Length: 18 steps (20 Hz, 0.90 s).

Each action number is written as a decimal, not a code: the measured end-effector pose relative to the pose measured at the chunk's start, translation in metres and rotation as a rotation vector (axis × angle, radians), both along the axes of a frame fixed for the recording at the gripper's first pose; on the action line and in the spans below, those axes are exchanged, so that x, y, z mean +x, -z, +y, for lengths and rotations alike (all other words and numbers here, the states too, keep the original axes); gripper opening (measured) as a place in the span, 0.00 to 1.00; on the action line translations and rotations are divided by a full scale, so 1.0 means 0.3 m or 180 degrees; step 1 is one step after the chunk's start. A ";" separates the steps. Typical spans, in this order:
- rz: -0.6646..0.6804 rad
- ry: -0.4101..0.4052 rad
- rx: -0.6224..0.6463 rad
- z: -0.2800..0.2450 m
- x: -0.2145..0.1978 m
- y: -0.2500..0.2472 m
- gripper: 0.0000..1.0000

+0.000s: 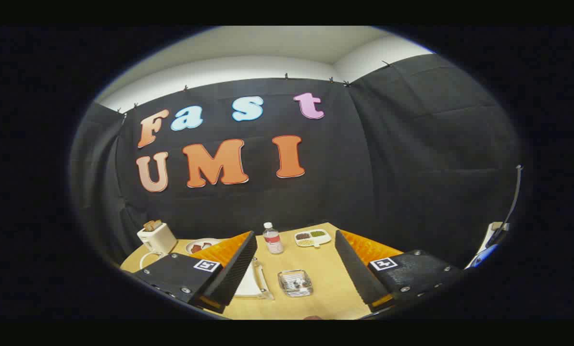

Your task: Take the plate from the dish rack, then take the spoon from the basket and place it into the plate.

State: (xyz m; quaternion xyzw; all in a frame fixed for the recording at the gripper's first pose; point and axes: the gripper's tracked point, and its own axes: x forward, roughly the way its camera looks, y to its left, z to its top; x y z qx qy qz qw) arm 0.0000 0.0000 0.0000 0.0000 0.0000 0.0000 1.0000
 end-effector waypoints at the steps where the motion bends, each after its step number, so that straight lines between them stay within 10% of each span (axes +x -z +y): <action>1: 0.0008 -0.0012 0.0043 0.040 -0.016 -0.001 0.97; 18: 0.0230 -0.0341 -0.0049 0.259 -0.004 -0.017 0.99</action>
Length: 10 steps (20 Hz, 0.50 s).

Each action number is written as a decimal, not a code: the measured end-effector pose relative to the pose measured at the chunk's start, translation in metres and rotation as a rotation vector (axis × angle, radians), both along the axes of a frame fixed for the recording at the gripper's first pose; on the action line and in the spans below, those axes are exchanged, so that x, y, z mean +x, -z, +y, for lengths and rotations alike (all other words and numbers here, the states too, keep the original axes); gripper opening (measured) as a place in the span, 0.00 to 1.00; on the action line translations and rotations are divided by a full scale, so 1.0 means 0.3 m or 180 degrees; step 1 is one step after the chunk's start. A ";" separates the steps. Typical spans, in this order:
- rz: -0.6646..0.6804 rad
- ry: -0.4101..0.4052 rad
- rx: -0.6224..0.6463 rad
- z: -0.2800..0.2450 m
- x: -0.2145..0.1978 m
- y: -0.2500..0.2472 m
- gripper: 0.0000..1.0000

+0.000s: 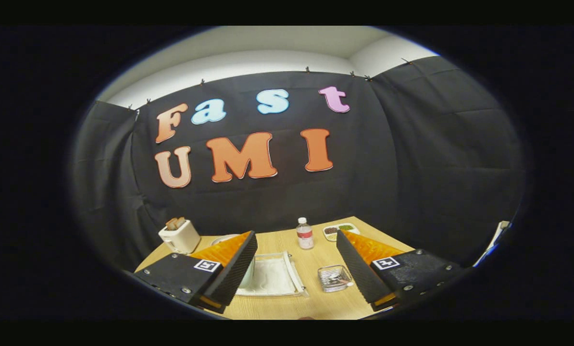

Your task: Take the plate from the dish rack, then take the spoon from the basket and place it into the plate.

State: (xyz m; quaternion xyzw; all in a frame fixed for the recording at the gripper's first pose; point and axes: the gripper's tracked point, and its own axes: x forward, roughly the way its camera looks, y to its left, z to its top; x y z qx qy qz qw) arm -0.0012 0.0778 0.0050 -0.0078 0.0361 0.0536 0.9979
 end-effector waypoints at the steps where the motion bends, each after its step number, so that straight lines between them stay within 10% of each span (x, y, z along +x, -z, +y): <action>1: 0.0000 0.0019 -0.0027 -0.004 0.001 0.001 0.99; 10: 0.0053 0.0037 -0.0174 0.010 0.002 0.026 0.99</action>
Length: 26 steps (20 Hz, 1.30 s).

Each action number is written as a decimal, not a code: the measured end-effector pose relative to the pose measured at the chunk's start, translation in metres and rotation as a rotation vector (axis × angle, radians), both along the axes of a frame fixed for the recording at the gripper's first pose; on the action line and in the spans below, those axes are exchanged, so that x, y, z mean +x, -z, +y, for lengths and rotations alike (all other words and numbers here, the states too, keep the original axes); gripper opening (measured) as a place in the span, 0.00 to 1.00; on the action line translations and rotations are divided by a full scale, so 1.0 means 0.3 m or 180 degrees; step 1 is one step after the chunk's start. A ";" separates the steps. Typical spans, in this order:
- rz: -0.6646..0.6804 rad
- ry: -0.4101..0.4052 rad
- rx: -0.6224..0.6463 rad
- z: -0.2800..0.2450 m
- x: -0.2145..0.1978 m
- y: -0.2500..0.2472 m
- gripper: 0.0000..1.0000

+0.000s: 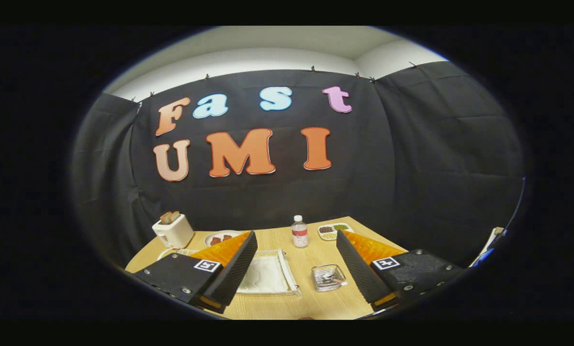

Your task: Take the plate from the dish rack, then take the spoon from the basket and place it into the plate.

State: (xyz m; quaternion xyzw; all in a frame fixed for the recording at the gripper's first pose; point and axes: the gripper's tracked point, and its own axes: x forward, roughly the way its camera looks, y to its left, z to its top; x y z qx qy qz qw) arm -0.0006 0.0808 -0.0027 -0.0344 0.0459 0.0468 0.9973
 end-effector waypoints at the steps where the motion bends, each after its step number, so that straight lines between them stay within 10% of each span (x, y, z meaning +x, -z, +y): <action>1: 0.0021 -0.0010 -0.0015 0.010 0.001 0.007 0.99; 26: 0.1514 -0.0243 -0.0455 0.400 0.338 0.609 0.93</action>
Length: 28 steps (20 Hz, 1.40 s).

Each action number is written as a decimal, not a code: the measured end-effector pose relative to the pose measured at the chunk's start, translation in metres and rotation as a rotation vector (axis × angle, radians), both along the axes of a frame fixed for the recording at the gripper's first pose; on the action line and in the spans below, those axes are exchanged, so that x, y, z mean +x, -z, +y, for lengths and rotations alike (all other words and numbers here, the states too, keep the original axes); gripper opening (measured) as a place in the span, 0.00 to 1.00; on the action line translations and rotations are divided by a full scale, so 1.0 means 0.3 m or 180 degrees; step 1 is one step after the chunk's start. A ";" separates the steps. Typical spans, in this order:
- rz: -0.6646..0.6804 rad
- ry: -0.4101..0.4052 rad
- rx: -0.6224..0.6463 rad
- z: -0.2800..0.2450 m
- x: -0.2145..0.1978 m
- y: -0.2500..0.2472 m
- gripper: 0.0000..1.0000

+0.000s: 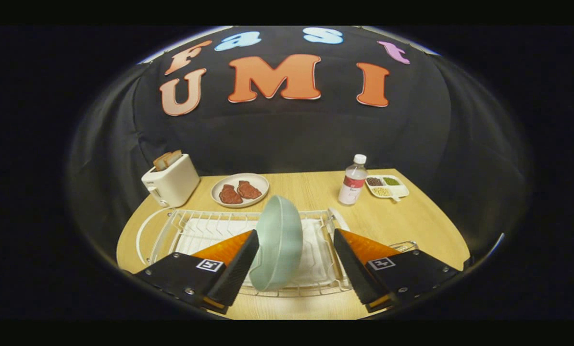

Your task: Take the plate from the dish rack, then take the spoon from the basket and place it into the plate.

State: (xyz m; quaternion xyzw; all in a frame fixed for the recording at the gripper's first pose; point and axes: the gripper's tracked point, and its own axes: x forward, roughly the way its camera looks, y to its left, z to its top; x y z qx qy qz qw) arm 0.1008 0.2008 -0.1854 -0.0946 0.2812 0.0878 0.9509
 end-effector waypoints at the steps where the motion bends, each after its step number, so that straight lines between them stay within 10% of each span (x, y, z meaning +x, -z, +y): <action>1: 0.0049 0.0017 0.0008 0.005 0.011 0.021 0.89; 12: 0.0355 0.0345 -0.0115 0.018 0.055 0.146 0.34; 28: -0.0092 0.0384 -0.0756 0.048 0.036 -0.019 0.29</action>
